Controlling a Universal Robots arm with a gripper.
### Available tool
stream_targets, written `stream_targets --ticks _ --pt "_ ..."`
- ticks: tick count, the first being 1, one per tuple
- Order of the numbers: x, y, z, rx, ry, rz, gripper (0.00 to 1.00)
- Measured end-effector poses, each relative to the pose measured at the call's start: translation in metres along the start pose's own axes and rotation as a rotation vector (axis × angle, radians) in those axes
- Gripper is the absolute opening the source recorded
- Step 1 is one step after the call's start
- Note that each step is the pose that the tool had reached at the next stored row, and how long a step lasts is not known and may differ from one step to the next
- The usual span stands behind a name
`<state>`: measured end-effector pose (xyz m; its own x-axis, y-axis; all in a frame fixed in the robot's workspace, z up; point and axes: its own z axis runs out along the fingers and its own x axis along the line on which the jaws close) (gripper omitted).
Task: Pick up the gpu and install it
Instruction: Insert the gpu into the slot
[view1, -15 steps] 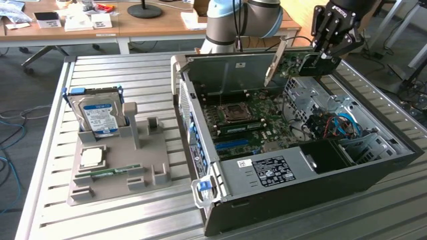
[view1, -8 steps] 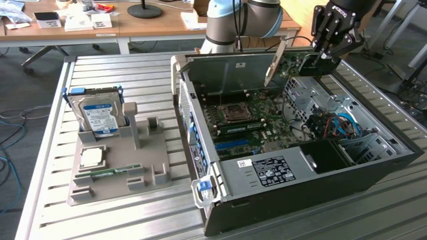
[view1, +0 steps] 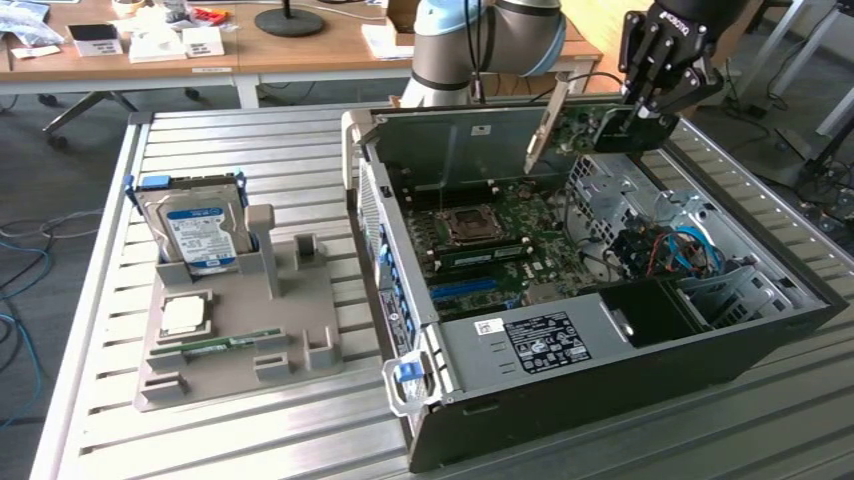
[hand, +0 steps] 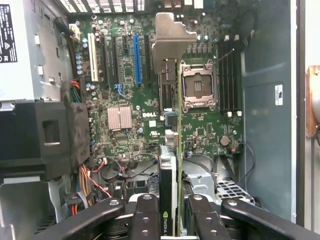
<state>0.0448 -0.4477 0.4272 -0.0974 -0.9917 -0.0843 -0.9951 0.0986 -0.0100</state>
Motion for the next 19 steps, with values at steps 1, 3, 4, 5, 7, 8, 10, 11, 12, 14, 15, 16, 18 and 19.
stream_targets --ticks 1,3,4,5,7,8,10,11,12,14,15,16,18,19 --pt "0.0 0.0018 0.0 0.0 0.0001 0.0 0.27" --pt "0.001 0.0056 0.0 0.0 -0.0001 0.0 0.27" --pt "0.001 0.0078 0.0 0.0 0.0 0.0 0.27" --pt "0.001 0.0098 0.0 0.0 0.0001 0.0 0.27" --pt "0.001 0.0136 0.0 0.0 0.0001 0.0 0.27" --pt "0.002 0.0156 0.0 0.0 0.0 0.0 0.27" --pt "0.002 0.0195 0.0 0.0 0.0001 0.0 0.27" --pt "0.002 0.0216 0.0 0.0 0.0 0.0 0.27" --pt "0.002 0.024 0.0 0.0 0.0001 0.0 0.27" --pt "0.003 0.0286 0.0 0.0 0.0 0.0 0.27" --pt "0.003 0.031 0.0 0.0 0.0 0.0 0.27" --pt "0.003 0.0334 -0.0001 0.0 0.0 0.0 0.27" --pt "0.004 0.038 -0.0001 0.0 0.0 0.0 0.27" --pt "0.004 0.0396 -0.0001 0.0 0.0001 0.0 0.27"
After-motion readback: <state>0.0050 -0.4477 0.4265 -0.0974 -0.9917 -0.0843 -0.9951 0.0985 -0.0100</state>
